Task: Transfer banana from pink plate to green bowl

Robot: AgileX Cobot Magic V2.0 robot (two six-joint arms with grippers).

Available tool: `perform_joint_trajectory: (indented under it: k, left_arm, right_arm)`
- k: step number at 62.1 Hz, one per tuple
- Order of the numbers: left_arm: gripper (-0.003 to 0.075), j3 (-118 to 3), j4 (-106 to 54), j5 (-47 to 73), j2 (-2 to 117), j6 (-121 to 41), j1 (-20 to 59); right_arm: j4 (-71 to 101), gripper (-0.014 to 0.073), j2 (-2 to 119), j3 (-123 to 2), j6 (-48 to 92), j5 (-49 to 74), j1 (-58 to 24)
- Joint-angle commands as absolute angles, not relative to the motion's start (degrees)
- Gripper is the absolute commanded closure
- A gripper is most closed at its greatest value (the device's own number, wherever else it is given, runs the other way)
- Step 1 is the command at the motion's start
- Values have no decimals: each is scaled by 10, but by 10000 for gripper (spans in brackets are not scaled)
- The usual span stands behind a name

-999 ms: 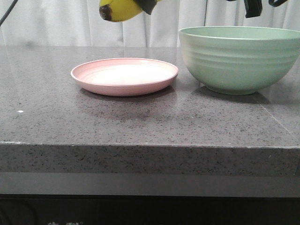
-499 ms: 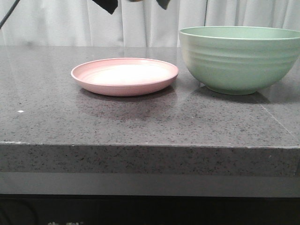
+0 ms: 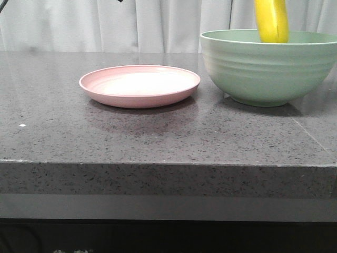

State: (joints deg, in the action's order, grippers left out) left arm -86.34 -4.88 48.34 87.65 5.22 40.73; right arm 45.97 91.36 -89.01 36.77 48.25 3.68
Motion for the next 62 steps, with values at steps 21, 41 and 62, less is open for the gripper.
perform_joint_trajectory:
  k: [21,41,62]
  left_arm:
    - [120,-881,-52,443,851,51,410]
    - [120,-881,-52,441,851,51,410]
    - [247,-881,-6,428,851,77,390]
  right_arm:
    - [473,309,966,-911,364,456,23]
    - [473,16,966,-911,364,457,21]
    - [361,84,923,-911,252,506,23]
